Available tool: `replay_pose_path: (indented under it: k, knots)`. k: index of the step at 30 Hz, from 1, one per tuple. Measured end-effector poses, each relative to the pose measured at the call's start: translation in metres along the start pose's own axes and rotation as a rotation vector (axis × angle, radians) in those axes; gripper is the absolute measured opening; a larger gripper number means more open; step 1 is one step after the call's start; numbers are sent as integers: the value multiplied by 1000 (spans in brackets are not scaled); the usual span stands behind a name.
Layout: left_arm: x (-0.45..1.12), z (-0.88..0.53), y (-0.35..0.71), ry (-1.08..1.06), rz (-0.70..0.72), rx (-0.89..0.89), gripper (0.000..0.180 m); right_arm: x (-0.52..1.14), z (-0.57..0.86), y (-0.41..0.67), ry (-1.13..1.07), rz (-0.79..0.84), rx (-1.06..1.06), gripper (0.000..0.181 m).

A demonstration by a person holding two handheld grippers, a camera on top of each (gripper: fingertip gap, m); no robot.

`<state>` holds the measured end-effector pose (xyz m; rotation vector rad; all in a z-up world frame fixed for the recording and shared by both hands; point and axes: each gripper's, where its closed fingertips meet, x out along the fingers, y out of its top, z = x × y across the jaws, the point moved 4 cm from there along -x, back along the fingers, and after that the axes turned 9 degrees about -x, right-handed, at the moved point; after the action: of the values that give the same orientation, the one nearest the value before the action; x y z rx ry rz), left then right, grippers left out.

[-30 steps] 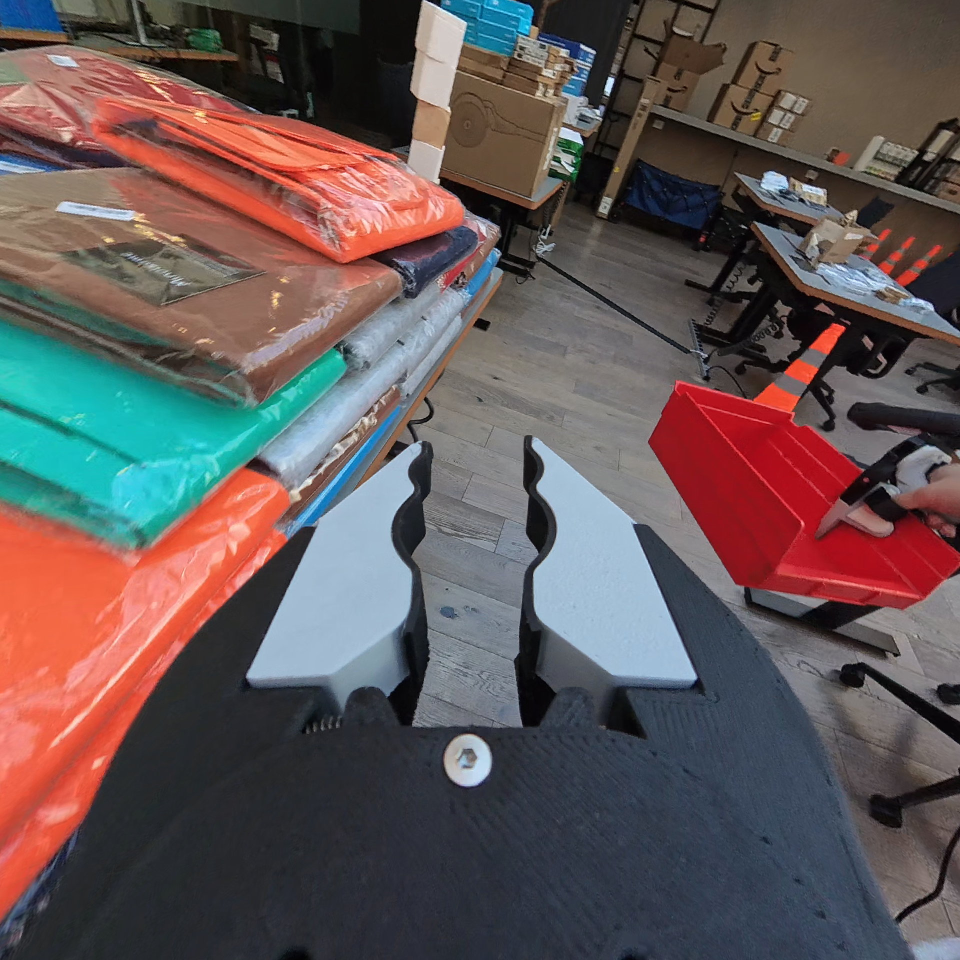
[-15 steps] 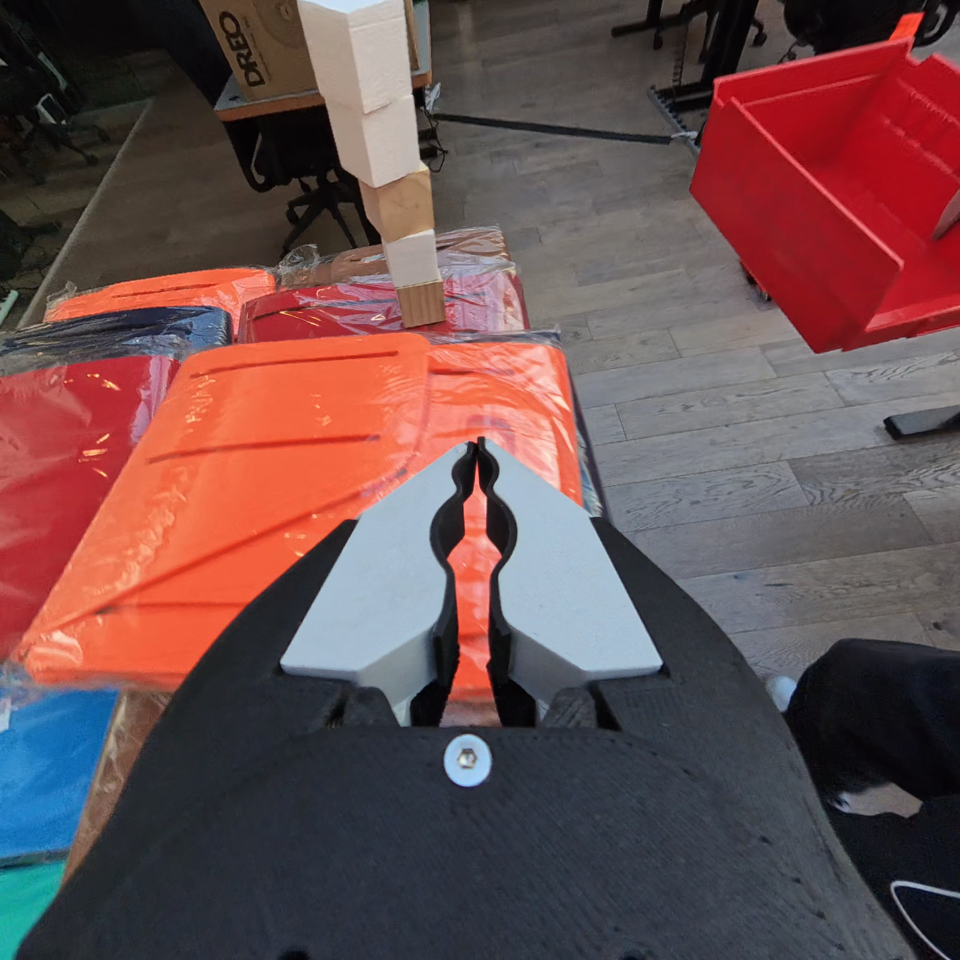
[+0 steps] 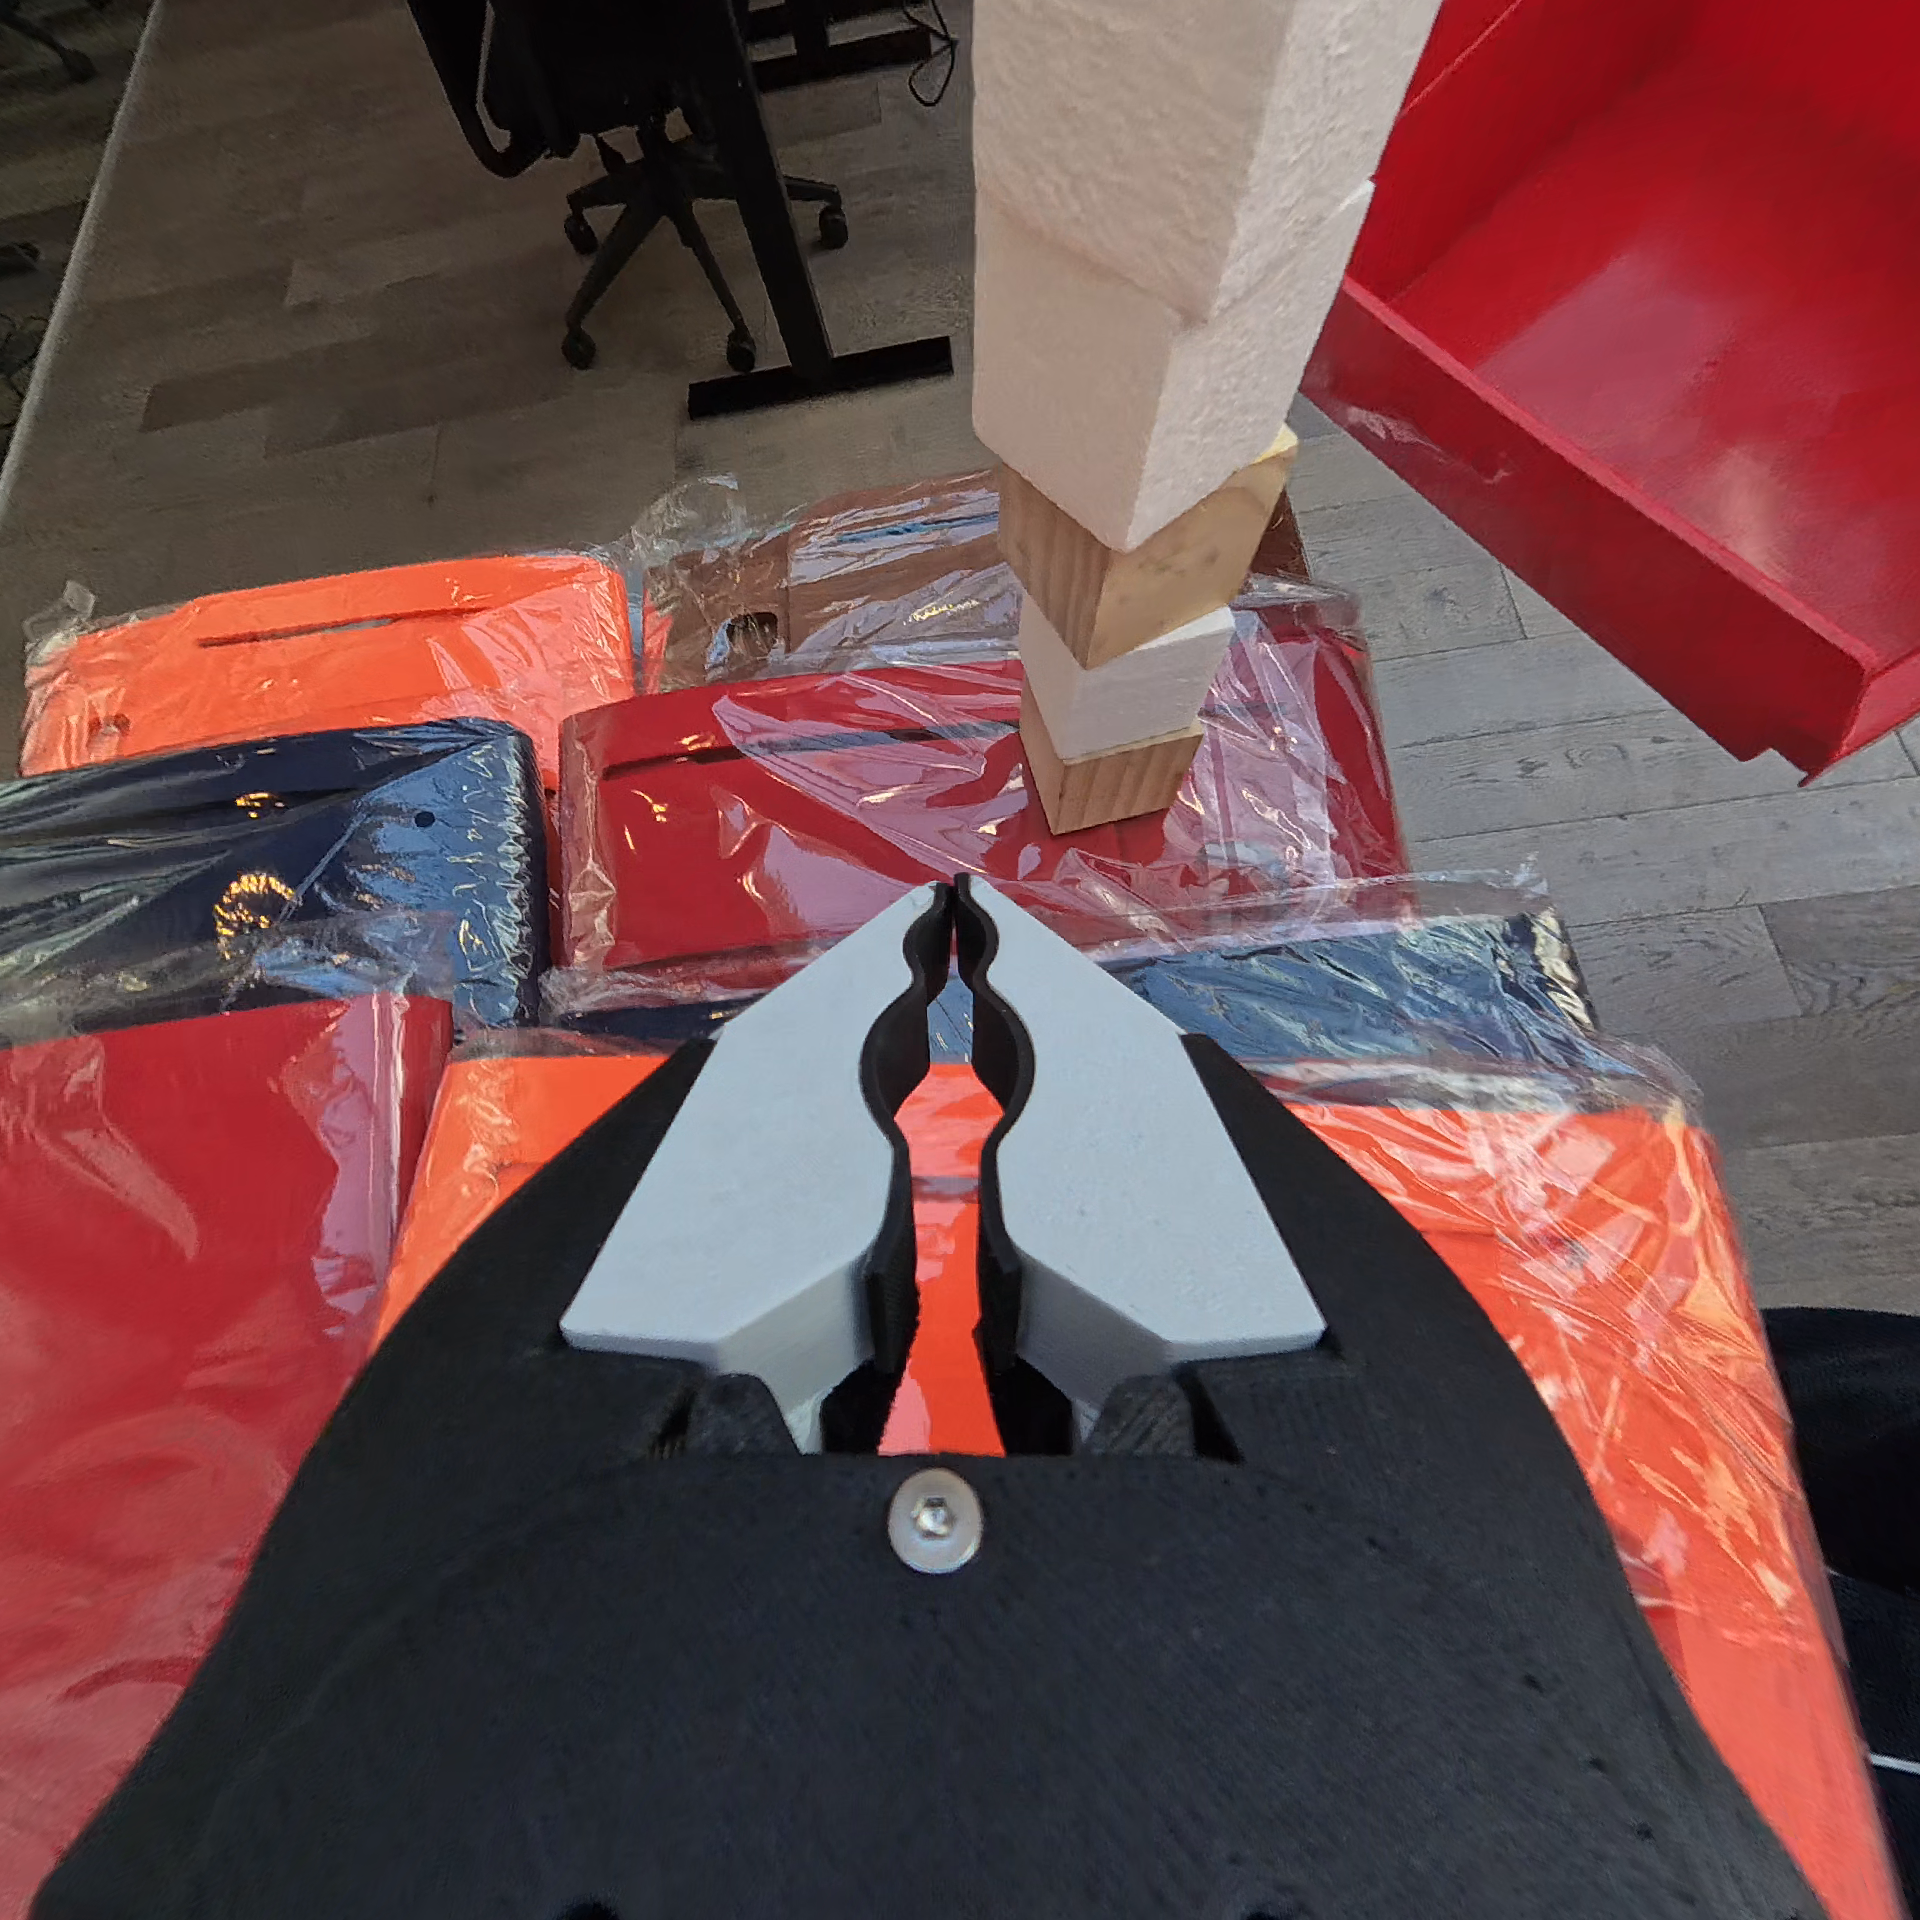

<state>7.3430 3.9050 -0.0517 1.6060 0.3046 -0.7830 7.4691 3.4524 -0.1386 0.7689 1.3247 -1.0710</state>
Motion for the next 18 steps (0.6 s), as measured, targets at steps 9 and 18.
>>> replay_pose_path:
  k: [9,18]
  knots:
    - [53,-14,46,-83,80,140,0,-14,-32,38,-62,-72,-55,1]
    - [78,22,71,-185,84,230,0,-27,-54,57,-94,-55,-138,1]
